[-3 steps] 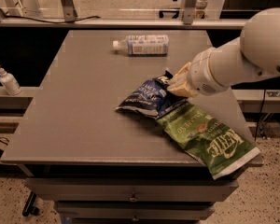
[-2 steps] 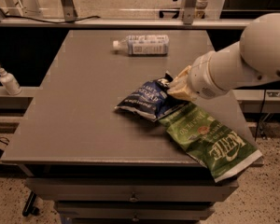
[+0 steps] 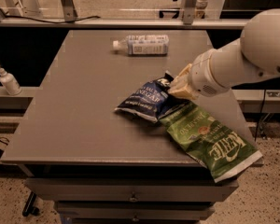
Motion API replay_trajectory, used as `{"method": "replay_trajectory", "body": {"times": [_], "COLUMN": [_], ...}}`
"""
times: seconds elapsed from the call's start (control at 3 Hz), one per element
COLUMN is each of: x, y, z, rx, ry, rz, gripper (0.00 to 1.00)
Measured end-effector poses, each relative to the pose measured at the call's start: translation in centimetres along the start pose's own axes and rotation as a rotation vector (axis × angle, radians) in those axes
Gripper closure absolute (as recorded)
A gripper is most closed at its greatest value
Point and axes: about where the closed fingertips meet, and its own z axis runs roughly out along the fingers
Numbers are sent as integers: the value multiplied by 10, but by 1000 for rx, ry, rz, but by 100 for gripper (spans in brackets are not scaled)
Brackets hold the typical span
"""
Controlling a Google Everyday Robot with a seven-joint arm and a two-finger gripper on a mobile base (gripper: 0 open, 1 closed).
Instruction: Move blue chip bag near green jalapeno chip bag
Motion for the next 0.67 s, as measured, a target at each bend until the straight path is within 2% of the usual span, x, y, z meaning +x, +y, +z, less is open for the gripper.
{"method": "replay_trajectory", "body": {"times": [0.33,0.67], "x": [-1,-2], "y": [-6,-12], "z": [-3,-8], "rx": [1,2], "ry": [8,18], "rz": [-12,-21], "gripper": [12,0]}}
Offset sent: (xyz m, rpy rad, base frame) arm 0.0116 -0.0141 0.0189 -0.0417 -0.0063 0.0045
